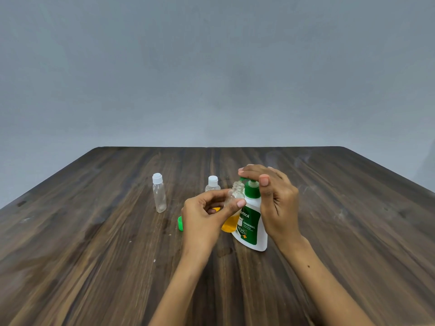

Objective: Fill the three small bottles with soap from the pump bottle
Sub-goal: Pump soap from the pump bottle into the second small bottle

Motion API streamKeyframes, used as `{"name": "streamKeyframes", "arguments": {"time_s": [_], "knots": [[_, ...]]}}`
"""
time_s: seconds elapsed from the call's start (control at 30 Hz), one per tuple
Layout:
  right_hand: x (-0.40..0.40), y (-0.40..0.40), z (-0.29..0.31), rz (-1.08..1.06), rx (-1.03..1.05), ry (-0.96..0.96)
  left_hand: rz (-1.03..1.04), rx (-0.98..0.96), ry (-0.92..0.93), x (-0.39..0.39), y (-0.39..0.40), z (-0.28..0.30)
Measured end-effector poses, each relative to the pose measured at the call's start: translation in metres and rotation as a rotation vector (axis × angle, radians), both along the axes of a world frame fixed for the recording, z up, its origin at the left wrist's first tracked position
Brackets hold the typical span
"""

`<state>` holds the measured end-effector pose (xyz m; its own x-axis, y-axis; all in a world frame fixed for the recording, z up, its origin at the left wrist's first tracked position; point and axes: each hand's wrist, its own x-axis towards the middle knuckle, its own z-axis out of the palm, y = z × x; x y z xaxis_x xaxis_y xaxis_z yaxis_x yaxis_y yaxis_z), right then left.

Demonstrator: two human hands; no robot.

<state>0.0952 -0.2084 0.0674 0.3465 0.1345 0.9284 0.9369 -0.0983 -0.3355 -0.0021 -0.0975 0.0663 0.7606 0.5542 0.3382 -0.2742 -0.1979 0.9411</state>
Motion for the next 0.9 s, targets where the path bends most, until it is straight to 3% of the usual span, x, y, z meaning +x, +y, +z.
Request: {"name": "streamKeyframes", "arguments": {"time_s": [0.2, 0.6, 0.9], "knots": [[0.001, -0.003, 0.001, -0.019, -0.059, -0.007, -0.01, -0.015, -0.013, 0.0, 0.0, 0.0], [0.005, -0.018, 0.015, -0.133, -0.323, -0.22, -0.02, -0.015, -0.022, -0.003, 0.005, 0.003], [0.006, -0.021, 0.017, -0.111, -0.344, -0.213, -0.016, -0.004, -0.023, -0.001, 0.005, 0.004]]}}
